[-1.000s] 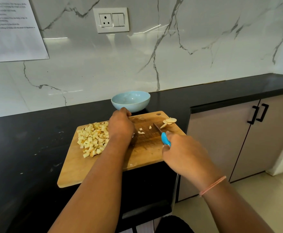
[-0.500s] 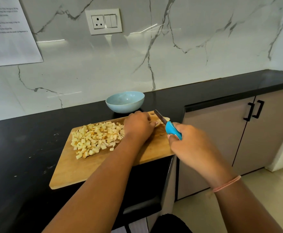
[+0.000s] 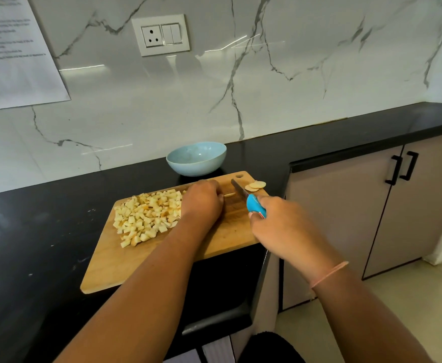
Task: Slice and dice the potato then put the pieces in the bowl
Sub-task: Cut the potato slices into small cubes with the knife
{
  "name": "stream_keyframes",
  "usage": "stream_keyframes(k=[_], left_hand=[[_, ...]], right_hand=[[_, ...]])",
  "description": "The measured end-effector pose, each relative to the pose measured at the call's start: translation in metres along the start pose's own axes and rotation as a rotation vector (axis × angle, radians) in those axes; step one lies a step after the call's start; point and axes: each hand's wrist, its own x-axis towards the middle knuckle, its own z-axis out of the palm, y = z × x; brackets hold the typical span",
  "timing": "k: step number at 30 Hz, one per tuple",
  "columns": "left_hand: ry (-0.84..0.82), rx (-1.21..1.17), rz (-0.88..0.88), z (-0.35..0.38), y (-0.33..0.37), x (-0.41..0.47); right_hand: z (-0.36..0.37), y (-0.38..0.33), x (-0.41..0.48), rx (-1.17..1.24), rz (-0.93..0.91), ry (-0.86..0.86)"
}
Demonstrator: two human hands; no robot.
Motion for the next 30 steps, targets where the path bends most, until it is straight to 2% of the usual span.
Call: stream_keyframes(k=[9,15,21,24,30], left_hand=[[0.037,-0.026,0.046,0.002,-0.001,-0.002],[0.051,0.003,0.011,0.003,0.003,-0.001],[0.014,-0.072,-0.025,0.004,0.000,-0.001],[0.017,-0.079,-0.038,0.002,-0.001,-0.002],[0.054,-0.085,-0.060,0.004,-0.002,-0.004]], right_hand=[[0.006,-0.013,0.014,-0.079,0.044,-0.057],[0.006,-0.015,0.000,-0.107,0.059,-0.080],[-0.016,-0.020,-0.006,-0.117,0.042,-0.063],[-0.008,-0.028,0.005,-0.087,0.035,-0.028],[0.017,-0.025,-0.008,-0.112,0.017,-0.073]])
